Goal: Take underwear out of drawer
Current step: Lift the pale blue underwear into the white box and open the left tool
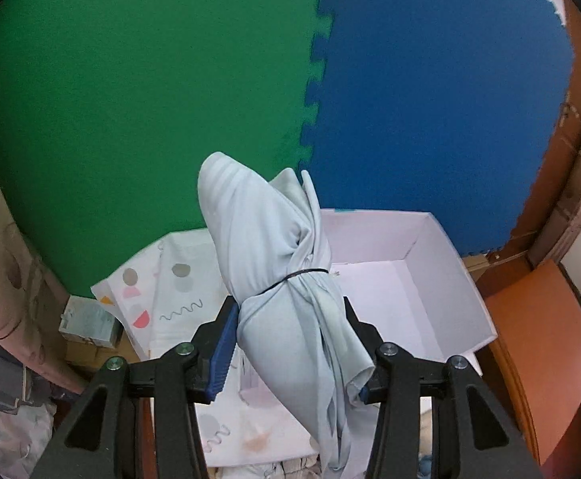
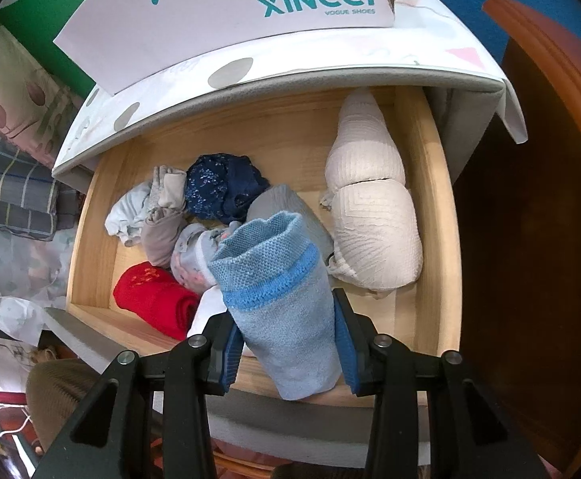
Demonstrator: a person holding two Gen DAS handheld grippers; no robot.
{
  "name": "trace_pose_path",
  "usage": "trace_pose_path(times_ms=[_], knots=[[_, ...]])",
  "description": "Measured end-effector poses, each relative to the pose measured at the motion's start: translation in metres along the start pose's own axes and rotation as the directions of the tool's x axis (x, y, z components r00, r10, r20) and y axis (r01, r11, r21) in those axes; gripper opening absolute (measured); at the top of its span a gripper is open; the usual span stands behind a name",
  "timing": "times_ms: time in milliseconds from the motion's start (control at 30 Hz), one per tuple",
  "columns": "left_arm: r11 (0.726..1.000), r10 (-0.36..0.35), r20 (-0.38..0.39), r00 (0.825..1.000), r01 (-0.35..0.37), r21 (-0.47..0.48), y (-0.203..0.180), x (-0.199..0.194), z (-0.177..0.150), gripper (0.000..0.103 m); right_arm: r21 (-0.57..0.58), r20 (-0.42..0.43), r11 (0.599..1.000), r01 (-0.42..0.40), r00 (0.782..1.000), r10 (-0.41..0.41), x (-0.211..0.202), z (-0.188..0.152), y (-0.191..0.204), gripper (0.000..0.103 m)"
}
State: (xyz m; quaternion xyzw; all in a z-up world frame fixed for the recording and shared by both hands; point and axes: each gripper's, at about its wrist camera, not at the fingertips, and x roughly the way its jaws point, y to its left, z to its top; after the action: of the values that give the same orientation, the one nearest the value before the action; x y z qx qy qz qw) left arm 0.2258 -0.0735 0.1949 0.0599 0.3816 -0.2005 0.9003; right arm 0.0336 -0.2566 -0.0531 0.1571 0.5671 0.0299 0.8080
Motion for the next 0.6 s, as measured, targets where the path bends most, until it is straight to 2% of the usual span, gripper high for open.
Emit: trace_pose_path(times_ms=[100, 333, 600], knots=[[1.0, 0.003, -0.033, 0.999, -0.003, -0.008, -0.004, 0.028, 0.001, 0.048, 0.0, -0.001, 1.0, -0.008, 1.0, 0.008, 0.001, 0.0, 0.001, 0.038], [0.999, 0.035, -0.114, 0.993, -0.03, 0.046, -0.017, 0.078, -0.015, 0.048, -0.004, -0.004, 1.0, -0.009, 1.0, 0.009, 0.001, 0.001, 0.0, 0.038], [0.998, 0.053, -0.163, 0.985, -0.055, -0.007, -0.001, 0.09, -0.029, 0.048, -0.008, -0.009, 1.0, -0.014, 1.0, 0.014, 0.0, 0.001, 0.002, 0.038]])
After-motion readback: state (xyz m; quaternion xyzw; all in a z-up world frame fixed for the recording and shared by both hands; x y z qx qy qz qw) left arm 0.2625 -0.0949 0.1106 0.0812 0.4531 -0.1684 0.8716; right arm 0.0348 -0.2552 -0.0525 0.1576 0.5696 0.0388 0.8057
